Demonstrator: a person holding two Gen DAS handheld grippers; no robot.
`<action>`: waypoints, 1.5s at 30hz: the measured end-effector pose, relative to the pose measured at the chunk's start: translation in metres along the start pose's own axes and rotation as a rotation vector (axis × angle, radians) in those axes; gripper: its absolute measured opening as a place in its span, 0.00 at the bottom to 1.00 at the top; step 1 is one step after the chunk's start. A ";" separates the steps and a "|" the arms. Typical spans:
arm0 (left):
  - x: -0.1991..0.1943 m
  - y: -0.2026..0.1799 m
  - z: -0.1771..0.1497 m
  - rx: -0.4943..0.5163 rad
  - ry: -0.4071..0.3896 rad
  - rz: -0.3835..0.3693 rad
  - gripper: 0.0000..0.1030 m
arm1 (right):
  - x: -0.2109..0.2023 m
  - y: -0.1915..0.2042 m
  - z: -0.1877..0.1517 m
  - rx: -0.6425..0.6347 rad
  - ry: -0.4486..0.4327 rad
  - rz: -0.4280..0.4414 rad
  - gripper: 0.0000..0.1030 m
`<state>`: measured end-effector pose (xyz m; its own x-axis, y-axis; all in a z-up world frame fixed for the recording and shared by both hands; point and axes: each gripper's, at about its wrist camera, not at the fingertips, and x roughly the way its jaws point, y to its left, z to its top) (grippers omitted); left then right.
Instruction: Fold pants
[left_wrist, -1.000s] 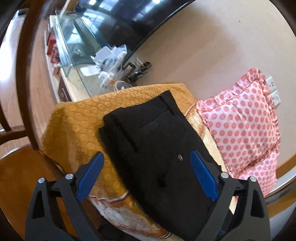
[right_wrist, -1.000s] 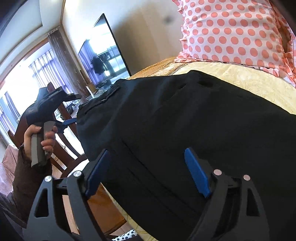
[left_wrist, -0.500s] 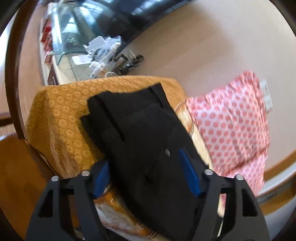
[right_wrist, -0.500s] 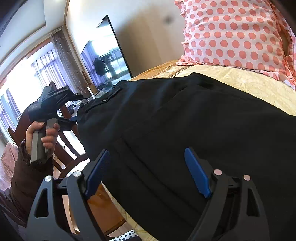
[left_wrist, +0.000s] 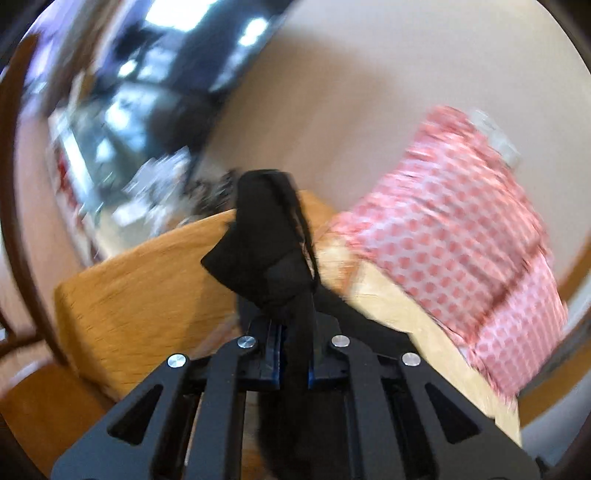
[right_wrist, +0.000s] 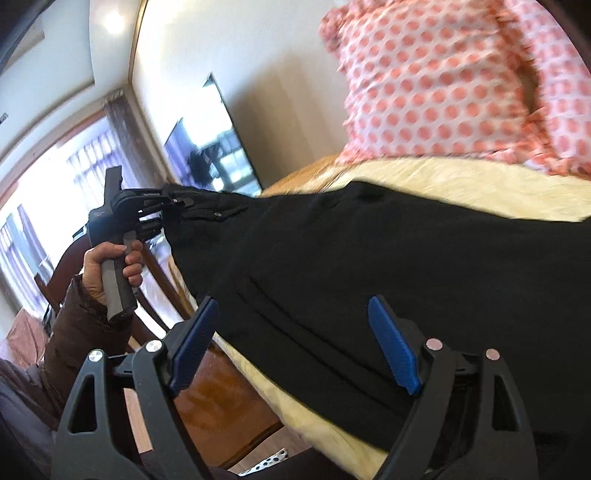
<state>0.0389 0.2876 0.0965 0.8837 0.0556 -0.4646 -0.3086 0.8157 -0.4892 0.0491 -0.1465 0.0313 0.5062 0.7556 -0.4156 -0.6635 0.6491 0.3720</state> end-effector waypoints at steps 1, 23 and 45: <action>-0.004 -0.020 0.000 0.050 -0.006 -0.026 0.07 | -0.014 -0.005 0.000 0.009 -0.029 -0.020 0.83; 0.019 -0.311 -0.224 0.733 0.439 -0.618 0.07 | -0.172 -0.135 -0.053 0.414 -0.265 -0.480 0.84; -0.029 -0.249 -0.241 0.667 0.447 -0.816 0.99 | -0.133 -0.106 0.025 0.321 -0.251 -0.152 0.87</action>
<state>0.0052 -0.0562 0.0545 0.4892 -0.7319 -0.4744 0.6657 0.6648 -0.3390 0.0657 -0.3141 0.0677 0.7294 0.6215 -0.2859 -0.3864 0.7191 0.5775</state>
